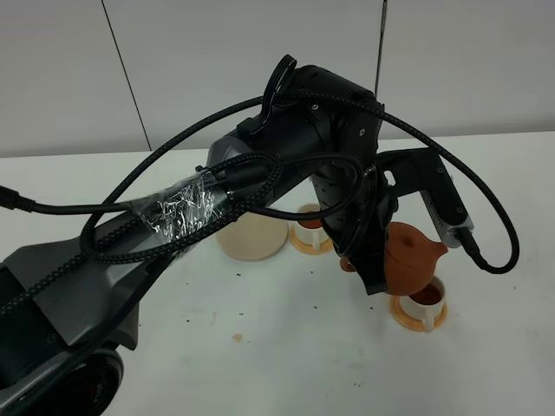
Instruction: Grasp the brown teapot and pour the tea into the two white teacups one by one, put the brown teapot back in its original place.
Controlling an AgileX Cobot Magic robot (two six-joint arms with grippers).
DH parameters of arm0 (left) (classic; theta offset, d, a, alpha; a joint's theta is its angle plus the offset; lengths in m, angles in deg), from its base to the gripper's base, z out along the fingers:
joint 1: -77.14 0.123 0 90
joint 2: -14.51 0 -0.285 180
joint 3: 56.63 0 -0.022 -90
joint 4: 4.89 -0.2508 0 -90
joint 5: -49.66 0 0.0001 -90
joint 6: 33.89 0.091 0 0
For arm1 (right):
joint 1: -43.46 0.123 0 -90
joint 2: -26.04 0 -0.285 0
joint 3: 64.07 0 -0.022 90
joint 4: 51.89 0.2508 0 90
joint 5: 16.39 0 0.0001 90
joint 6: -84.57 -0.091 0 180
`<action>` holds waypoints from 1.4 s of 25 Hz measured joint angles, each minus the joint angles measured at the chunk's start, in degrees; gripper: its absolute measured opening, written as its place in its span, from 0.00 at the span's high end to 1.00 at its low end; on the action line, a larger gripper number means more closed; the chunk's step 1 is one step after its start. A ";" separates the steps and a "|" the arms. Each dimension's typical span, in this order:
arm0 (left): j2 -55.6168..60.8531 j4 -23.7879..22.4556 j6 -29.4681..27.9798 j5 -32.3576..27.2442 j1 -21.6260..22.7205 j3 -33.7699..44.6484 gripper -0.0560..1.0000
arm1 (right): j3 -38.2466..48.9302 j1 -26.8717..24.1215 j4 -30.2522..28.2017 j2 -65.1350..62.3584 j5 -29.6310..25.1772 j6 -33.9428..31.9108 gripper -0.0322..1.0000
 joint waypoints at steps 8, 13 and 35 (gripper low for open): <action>0.00 -2.41 -0.23 0.12 0.06 0.00 0.78 | 0.00 0.00 0.00 0.00 0.00 0.00 0.74; 0.00 -2.52 -0.17 0.92 0.06 0.00 0.78 | 0.00 0.00 0.00 0.00 0.00 0.00 0.74; 0.00 -2.26 1.56 2.56 1.87 0.00 0.78 | 0.00 0.00 0.00 0.00 0.00 0.00 0.74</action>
